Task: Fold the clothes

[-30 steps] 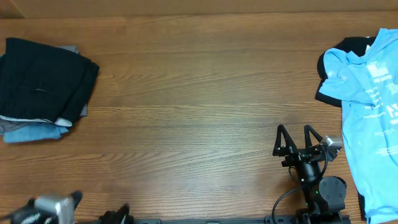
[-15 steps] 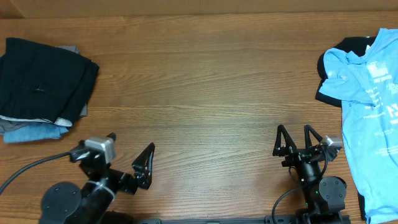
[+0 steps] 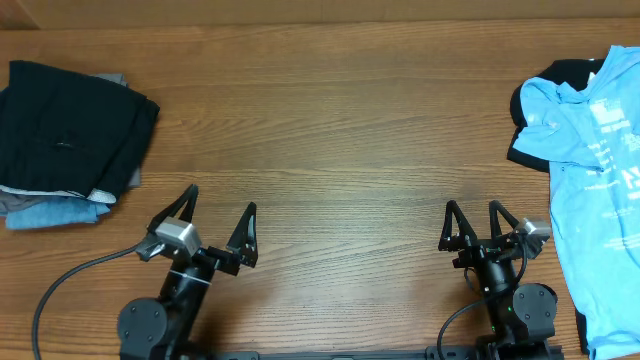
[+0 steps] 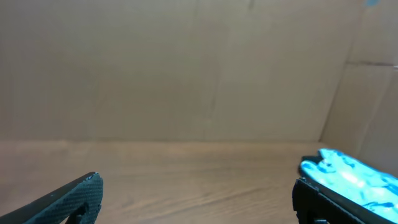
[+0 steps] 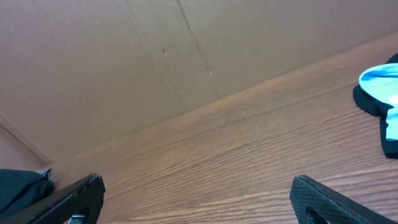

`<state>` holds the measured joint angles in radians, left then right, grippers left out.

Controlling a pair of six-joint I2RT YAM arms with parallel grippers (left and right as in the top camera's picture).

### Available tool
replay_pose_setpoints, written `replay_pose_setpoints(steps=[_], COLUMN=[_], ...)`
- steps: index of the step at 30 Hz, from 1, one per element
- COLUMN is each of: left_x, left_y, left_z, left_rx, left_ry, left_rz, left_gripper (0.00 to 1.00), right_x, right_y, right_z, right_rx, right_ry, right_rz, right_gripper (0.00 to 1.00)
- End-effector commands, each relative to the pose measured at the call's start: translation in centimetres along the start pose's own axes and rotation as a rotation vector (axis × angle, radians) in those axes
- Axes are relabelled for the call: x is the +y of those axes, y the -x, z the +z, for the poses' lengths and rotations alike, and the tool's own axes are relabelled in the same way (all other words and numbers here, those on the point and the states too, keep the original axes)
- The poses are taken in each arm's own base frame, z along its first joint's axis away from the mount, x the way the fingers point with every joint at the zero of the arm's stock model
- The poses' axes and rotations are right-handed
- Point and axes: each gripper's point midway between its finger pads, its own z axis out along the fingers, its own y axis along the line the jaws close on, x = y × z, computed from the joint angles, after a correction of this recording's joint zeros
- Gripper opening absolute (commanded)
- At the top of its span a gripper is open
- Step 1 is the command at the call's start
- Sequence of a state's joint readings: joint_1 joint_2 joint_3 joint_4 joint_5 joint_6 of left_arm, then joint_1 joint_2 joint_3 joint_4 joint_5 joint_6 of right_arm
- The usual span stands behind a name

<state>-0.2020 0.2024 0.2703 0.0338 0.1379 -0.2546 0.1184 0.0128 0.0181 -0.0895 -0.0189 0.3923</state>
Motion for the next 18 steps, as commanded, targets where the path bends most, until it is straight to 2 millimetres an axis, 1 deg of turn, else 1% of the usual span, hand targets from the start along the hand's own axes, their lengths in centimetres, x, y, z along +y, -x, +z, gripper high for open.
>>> replay_pose_setpoints(steps=[1,4,11,16,18], left_x=[2.0,3.0,4.8,5.7,6.2], left_y=[-1.2,-2.0,-5.8,-7.0,-7.0], left_z=[-0.2,-0.3,-0.7,-1.1,-1.3], left_rx=[-0.019,-0.019,0.021,0.008,0.005], left_ry=[0.092,0.137,0.191,0.216,0.238], left_rz=[0.016,0.016,0.013,0.015,0.017], left_gripper=[1.0,1.0,1.0,1.0,1.0], right_x=[-0.2,-0.2,-0.1,-0.2,-0.2], right_y=[-0.1,-0.1,-0.1,-0.1,-0.1], right_z=[0.0,0.0,0.0,0.0,0.0], right_rx=[-0.007,-0.007,-0.008,-0.007,-0.007], right_ry=[-0.002,-0.002,-0.002,-0.002,-0.002], right_rz=[0.001,0.001,0.001,0.001,0.001], right_gripper=[1.0,1.0,1.0,1.0,1.0])
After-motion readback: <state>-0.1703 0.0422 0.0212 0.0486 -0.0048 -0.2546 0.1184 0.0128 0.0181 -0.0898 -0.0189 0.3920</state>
